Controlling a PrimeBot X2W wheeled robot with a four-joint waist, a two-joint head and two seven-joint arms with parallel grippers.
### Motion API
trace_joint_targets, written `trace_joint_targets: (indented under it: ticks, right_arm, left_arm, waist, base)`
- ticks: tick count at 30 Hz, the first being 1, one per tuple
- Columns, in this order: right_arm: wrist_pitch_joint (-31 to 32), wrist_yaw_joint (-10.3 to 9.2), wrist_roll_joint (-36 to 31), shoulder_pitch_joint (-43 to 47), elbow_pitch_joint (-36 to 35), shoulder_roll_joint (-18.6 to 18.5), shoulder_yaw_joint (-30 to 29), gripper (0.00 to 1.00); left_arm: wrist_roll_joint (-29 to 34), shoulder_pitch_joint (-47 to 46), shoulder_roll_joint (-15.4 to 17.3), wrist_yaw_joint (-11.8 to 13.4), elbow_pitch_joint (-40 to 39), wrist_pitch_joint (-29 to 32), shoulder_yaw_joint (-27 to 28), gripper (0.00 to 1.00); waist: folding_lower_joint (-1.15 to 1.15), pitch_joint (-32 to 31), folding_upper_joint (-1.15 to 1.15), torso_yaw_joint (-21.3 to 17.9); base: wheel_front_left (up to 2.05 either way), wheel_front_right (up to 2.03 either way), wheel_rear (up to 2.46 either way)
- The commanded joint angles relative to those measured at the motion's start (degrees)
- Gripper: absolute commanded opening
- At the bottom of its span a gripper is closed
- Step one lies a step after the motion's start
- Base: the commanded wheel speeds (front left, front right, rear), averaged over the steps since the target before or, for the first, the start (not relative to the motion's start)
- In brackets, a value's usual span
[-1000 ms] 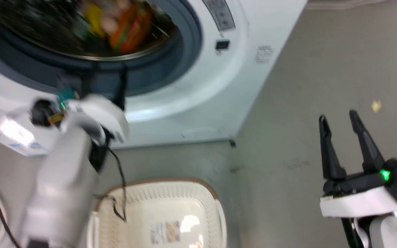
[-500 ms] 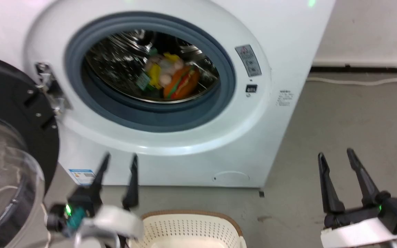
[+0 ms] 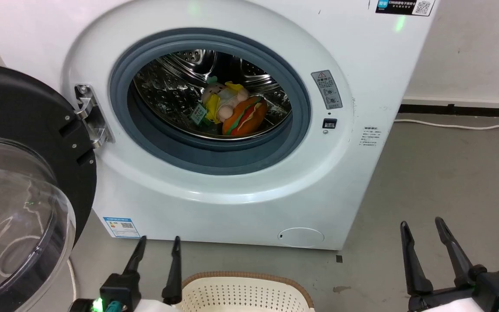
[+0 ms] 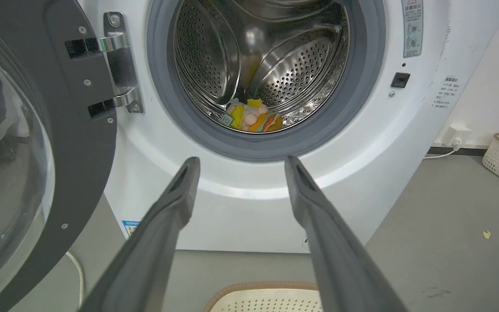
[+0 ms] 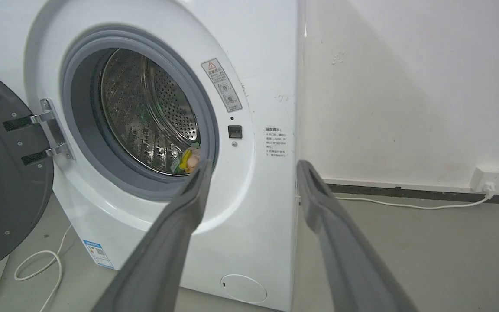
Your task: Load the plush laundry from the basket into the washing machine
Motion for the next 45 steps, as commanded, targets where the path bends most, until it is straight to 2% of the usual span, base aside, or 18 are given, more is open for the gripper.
trace_joint_targets:
  ticks: [1,8,9,45]
  right_arm:
    - [-0.3,-0.04,0.3,0.7,0.3,0.0,0.1,1.0]
    - [-0.3,-0.04,0.7,1.0,1.0,0.0,0.3,1.0]
    - [0.0,0.01,0.5,0.2,0.9,0.0,0.3,0.0]
    - [3.7,0.0,-1.4,-1.3,1.0,0.0,0.4,0.0]
  left_arm:
    - [0.2,0.6,-0.3,0.5,0.1,-0.2,0.7,1.0]
    - [0.9,0.7,-1.0,0.3,0.1,-0.2,2.0,1.0]
    - [0.6,0.1,-1.1,0.3,0.0,0.0,1.8,0.0]
    - [3.5,-0.2,-2.0,-1.1,-2.3,3.8,4.1,0.0]
  waist:
    - [0.0,0.0,0.0,0.1]
    - [0.0,0.0,0.0,0.8]
    - [0.0,0.0,0.0,0.8]
    - [0.0,0.0,0.0,1.3]
  base:
    - [0.0,0.0,0.0]
    - [0.0,0.0,0.0]
    - [0.0,0.0,0.0]
    - [0.0,0.0,0.0]
